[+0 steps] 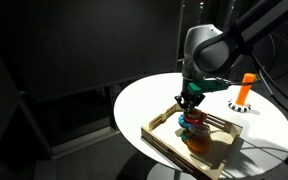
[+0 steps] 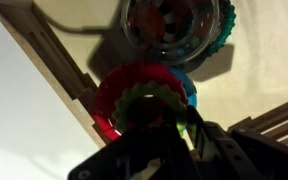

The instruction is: Move the light green ring from the tray to the table

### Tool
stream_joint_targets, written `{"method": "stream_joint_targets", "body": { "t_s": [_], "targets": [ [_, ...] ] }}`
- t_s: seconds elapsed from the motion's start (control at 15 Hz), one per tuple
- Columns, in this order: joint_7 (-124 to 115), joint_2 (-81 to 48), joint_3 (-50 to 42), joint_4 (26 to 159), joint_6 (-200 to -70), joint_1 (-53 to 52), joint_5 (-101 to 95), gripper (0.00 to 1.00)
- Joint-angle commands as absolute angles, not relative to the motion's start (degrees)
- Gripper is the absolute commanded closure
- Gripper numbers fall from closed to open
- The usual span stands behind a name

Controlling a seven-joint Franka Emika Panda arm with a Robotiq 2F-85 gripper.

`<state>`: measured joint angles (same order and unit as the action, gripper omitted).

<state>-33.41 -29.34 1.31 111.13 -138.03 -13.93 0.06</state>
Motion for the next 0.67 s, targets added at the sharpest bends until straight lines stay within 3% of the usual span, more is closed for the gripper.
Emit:
{"method": "stream_joint_targets", "body": {
  "t_s": [0.0,0.6],
  "targets": [
    [-34.1,-27.6,0.9,111.1,-137.8,-14.1,1.4,0.93],
    [-35.2,-23.7,-0.8,112.7,-137.1,-13.3,0.8,0.93]
  ]
}}
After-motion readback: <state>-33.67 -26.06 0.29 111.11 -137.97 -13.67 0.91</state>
